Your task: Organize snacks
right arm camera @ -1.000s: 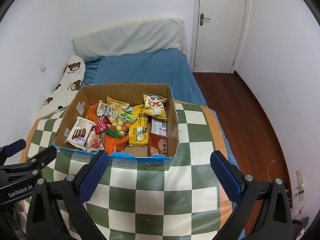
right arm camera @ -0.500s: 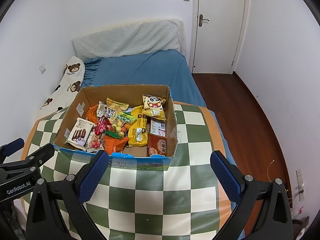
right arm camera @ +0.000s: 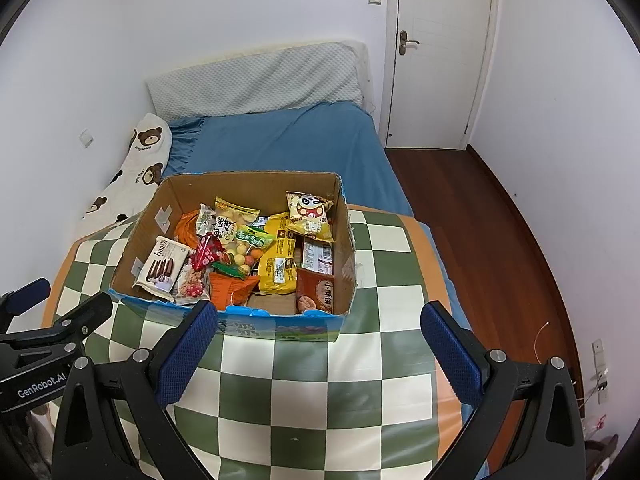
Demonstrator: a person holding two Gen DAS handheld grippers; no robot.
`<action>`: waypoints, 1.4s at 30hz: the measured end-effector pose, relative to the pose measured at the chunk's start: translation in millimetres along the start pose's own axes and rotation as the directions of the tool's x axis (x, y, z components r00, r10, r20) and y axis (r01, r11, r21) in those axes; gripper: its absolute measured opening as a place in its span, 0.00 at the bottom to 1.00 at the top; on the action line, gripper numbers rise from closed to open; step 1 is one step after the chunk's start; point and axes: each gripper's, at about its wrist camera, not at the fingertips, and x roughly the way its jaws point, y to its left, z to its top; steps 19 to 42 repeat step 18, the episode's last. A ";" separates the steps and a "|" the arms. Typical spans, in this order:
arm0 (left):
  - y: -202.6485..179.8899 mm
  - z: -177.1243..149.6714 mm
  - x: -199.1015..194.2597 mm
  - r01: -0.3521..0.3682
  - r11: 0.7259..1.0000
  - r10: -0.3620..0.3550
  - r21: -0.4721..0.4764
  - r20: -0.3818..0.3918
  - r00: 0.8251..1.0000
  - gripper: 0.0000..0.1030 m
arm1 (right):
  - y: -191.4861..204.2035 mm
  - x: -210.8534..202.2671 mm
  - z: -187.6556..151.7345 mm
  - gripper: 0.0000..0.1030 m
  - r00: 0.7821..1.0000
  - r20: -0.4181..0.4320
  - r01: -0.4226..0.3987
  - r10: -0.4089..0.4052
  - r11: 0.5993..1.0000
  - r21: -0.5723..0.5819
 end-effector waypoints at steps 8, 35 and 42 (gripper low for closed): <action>0.8 0.1 -1.1 0.003 1.000 -0.003 -0.002 -0.004 1.000 1.00 | 1.2 -1.1 0.1 1.00 1.000 -0.002 -0.005 0.005 1.000 0.002; 1.8 -0.8 -3.5 0.001 1.000 -0.001 0.000 0.009 1.000 1.00 | 3.2 0.2 -2.4 1.00 1.000 -0.005 -0.011 0.011 1.000 0.001; 1.8 -0.8 -3.5 0.001 1.000 -0.001 0.000 0.009 1.000 1.00 | 3.2 0.2 -2.4 1.00 1.000 -0.005 -0.011 0.011 1.000 0.001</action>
